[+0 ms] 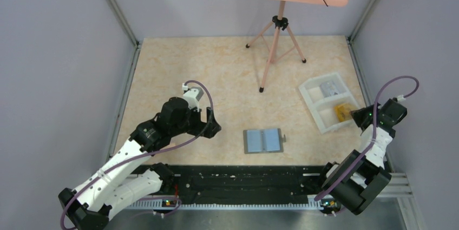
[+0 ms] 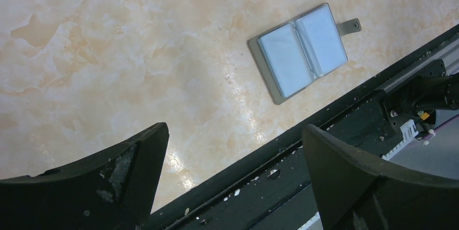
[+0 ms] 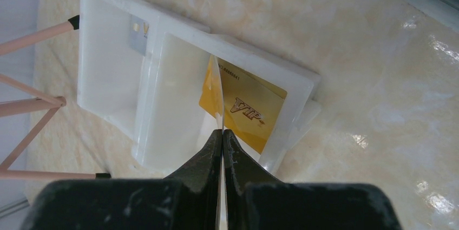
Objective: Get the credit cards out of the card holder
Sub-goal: Place the credit card in the storage box.
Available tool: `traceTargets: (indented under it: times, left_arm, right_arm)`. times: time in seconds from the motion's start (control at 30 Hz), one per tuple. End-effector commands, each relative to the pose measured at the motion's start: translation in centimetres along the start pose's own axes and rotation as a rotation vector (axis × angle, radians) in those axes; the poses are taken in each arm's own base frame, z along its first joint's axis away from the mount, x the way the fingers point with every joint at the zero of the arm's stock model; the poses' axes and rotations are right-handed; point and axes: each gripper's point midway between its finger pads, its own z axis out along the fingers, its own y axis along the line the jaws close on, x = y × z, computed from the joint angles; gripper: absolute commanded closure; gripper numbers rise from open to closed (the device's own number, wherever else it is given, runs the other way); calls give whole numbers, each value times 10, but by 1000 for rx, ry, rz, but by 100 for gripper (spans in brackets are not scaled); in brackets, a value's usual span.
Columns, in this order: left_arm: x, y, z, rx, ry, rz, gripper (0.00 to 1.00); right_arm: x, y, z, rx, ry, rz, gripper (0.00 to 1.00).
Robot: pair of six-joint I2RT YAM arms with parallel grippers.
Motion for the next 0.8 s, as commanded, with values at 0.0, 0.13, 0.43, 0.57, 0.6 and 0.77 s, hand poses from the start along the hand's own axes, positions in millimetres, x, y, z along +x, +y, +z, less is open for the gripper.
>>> traceTargets:
  times: [0.0, 0.13, 0.43, 0.57, 0.6, 0.77]
  left_arm:
    - [-23, -7, -8, 11, -74, 8, 1]
    - [-23, -5, -9, 3, -76, 8, 1]
    - [-23, -5, -9, -1, -78, 6, 1]
    - [-23, -5, -9, 3, -76, 5, 1]
    - [-23, -5, -9, 2, -77, 4, 1]
    - [-24, -5, -11, 0, -84, 3, 1]
  right_arm:
    - [-9, 2, -2, -21, -52, -9, 100]
    - [-10, 1, -1, -22, -62, -2, 100]
    - [-21, -1, -8, 24, -101, 4, 82]
    - [-29, 1, -15, 44, -122, 1, 78]
    - [-31, 2, -15, 49, -123, 2, 78]
    - [-40, 6, -23, 61, -142, -6, 76]
